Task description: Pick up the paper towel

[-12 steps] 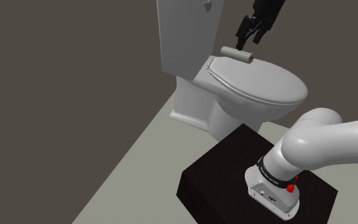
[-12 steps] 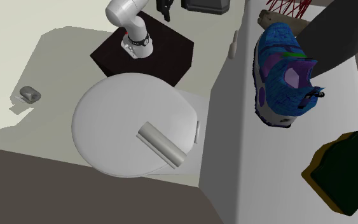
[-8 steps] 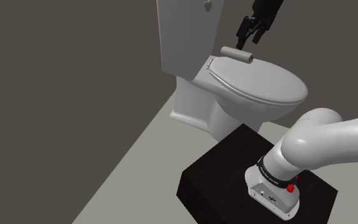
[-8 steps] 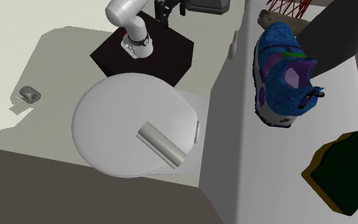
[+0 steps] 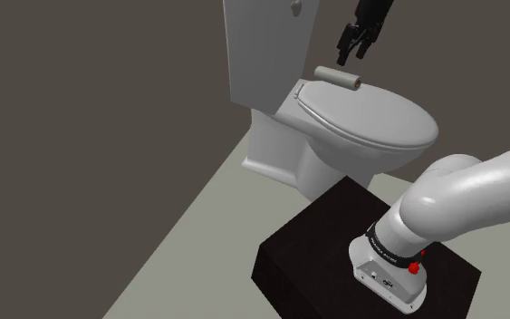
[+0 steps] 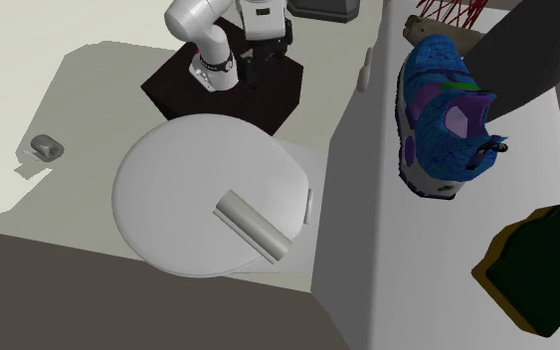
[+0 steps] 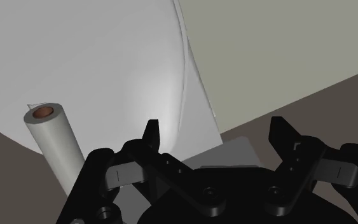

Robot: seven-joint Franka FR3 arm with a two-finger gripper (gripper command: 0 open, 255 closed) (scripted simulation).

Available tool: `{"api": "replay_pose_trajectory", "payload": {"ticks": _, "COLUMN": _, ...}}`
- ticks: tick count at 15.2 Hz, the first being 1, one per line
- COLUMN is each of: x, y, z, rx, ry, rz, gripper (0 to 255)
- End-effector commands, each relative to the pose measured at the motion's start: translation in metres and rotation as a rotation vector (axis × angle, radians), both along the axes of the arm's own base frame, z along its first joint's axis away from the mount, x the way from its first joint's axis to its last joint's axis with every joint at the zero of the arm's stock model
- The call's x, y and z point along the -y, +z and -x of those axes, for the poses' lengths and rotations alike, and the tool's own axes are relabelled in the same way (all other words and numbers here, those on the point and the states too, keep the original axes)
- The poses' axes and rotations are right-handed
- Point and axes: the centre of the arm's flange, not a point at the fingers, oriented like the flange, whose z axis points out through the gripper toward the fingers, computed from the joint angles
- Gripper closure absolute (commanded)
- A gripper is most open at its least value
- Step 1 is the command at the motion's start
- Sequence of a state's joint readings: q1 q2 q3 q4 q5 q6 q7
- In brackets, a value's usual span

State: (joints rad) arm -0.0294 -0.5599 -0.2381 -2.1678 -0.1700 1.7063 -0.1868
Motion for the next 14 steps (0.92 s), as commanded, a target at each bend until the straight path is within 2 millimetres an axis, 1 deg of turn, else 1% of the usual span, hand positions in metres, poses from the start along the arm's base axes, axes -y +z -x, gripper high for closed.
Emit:
{"api": "replay_pose_trajectory", "payload": {"ticks": 1, "x": 0.024, "y": -0.007, "z": -0.013, "rx": -0.013, "ry": 0.007, "rz": -0.008, "gripper": 0}}
{"api": "replay_pose_trajectory", "payload": {"ticks": 7, "x": 0.094, "y": -0.029, "z": -0.056, "rx": -0.052, "ry": 0.026, "rz": -0.034, "gripper": 0}}
{"api": "replay_pose_trajectory", "payload": {"ticks": 14, "x": 0.174, "y": -0.060, "z": -0.107, "rx": -0.098, "ry": 0.048, "rz": -0.063, "gripper": 0}}
